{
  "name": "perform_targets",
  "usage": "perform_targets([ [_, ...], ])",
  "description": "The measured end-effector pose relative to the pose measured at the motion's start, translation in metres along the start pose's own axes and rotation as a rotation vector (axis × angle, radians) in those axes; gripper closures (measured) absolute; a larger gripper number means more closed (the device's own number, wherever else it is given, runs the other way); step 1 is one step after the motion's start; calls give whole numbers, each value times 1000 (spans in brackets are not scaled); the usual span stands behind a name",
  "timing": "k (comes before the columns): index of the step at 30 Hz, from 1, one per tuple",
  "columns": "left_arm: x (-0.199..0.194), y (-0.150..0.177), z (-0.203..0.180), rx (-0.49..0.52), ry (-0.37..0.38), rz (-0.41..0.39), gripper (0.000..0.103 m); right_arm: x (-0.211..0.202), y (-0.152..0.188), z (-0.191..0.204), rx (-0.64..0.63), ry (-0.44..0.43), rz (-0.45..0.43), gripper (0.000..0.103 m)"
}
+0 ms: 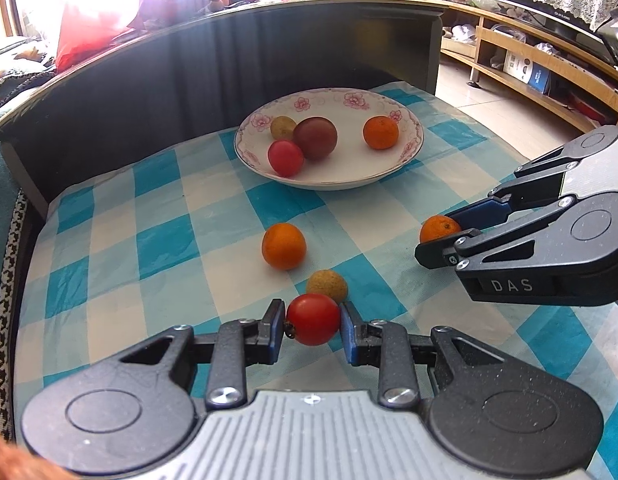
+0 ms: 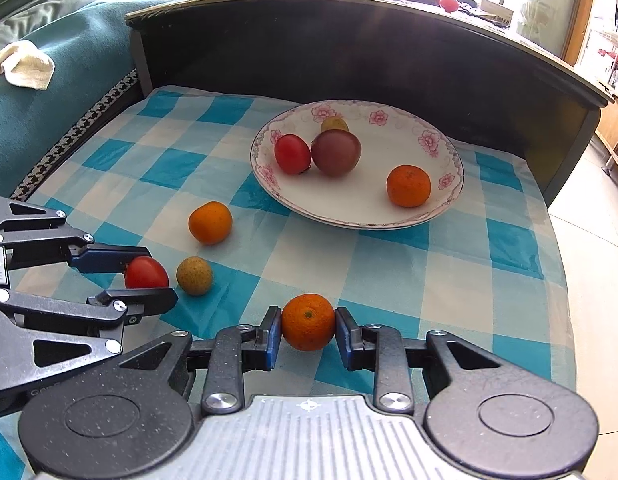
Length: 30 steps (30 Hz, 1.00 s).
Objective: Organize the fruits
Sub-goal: 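Carry the cherry tomato and the orange in both tools over the bowl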
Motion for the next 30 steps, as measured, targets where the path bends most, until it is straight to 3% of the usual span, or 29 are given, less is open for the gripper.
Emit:
perform_targets([
  [10, -3, -3, -1, 8, -16, -12, 64, -3, -1, 2, -46, 76, -12, 80],
  [30, -4, -56, -2, -1, -50, -105, 64, -20, -21, -15, 84, 21, -68, 80],
])
Point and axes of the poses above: each gripper's, at about its wrist camera, not at the fingertips, and x roughly the way its jaws point, z to its left, y to its underside, the point moved 1 cm from there along x, roughly the way its jaws point, and after that the axes turned 5 degrees about x, right-handed, at the moved point
